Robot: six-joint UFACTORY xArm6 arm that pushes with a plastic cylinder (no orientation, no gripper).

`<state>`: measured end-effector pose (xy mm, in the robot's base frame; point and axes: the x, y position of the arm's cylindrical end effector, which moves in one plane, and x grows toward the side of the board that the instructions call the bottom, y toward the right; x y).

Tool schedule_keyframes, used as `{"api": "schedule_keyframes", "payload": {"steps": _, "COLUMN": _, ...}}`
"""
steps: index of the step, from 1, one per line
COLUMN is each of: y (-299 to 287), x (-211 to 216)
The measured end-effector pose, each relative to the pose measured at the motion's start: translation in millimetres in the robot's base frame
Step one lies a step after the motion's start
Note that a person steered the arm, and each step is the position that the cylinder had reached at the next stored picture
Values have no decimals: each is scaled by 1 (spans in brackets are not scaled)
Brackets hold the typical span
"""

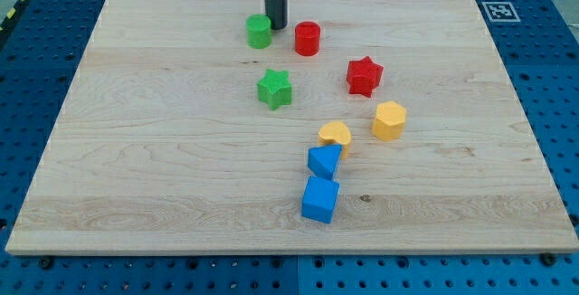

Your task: Slide the blue cube up a bit

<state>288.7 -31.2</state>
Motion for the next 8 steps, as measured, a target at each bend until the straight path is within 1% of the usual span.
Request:
{"api": "schedule_keyframes", "payload": {"steps": 2, "y": -38, "x": 12}}
{"api": "schedule_keyframes", "payload": {"steps": 3, "y": -41, "x": 9}}
{"api": "schedule_keyframes", "payload": {"steps": 4, "y": -55, "x": -13}}
{"api": "schedule_keyframes", "payload": {"steps": 5, "y": -98, "x": -12}}
{"api": "schedule_keyframes", "payload": {"steps": 6, "y": -135, "x": 34}}
{"api": "schedule_keyframes", "payload": {"steps": 7, "y": -137, "x": 91}}
{"api": "schedule_keyframes", "payload": {"steps": 8, "y": -115, "x": 141}}
